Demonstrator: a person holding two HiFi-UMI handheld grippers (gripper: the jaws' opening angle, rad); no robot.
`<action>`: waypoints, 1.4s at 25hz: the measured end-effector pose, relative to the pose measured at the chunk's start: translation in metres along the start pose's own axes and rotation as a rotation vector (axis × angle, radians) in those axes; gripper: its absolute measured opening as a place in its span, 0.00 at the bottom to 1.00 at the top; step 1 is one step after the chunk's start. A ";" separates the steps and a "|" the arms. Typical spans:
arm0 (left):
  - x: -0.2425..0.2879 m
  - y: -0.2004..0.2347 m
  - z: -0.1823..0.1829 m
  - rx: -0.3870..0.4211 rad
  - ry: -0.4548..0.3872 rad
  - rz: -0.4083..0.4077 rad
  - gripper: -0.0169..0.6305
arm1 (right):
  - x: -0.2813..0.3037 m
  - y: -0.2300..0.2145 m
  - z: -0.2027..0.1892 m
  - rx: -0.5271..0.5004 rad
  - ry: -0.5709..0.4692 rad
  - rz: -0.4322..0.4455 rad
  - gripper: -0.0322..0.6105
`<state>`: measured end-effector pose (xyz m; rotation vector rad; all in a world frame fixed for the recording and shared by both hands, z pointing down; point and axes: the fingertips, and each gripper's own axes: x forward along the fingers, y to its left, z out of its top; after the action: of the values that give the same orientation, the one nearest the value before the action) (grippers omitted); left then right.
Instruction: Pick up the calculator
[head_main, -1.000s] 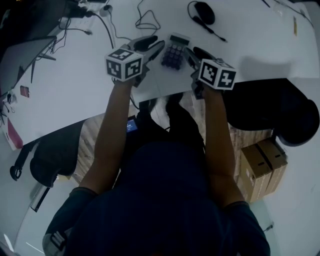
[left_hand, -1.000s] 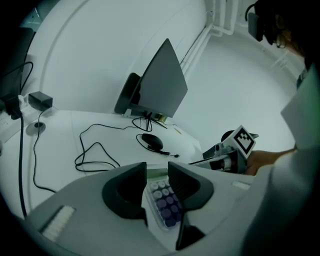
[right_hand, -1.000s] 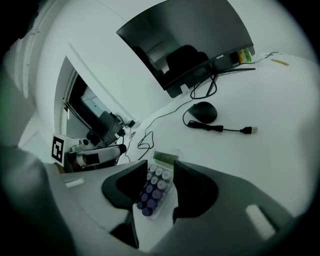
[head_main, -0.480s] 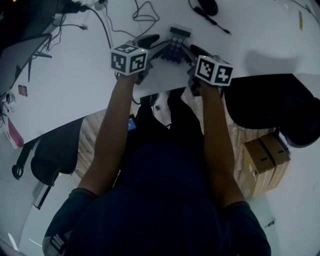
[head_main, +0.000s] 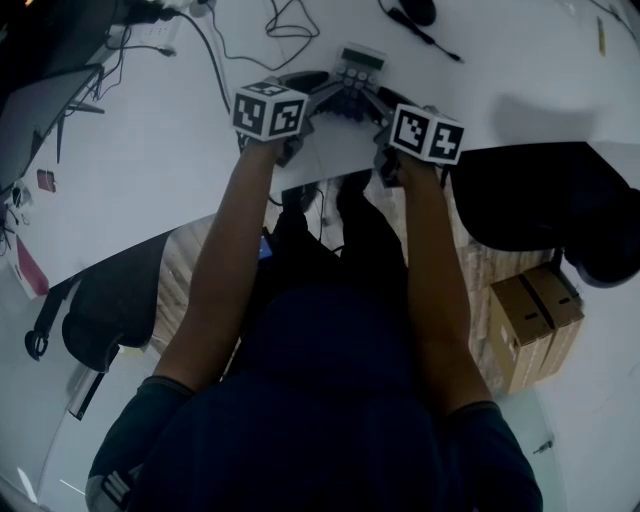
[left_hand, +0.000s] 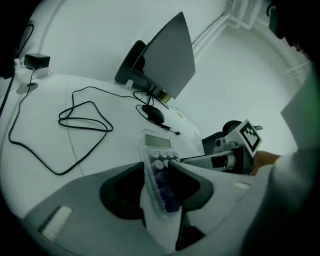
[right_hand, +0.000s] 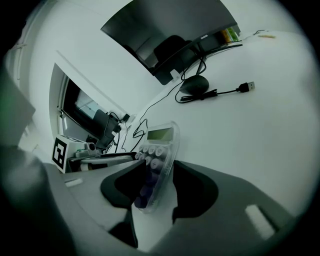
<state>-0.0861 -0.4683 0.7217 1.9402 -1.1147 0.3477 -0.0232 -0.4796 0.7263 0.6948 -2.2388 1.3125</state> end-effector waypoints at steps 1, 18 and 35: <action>-0.001 0.000 -0.001 -0.006 0.003 0.000 0.23 | -0.001 0.000 -0.001 -0.003 0.001 -0.003 0.31; -0.038 -0.029 0.027 0.046 -0.093 0.001 0.21 | -0.038 0.037 0.036 -0.120 -0.143 -0.022 0.30; -0.128 -0.080 0.100 0.145 -0.331 -0.036 0.21 | -0.099 0.134 0.089 -0.296 -0.319 0.027 0.30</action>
<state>-0.1098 -0.4536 0.5431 2.1980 -1.2909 0.0896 -0.0420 -0.4831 0.5386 0.8093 -2.6312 0.9001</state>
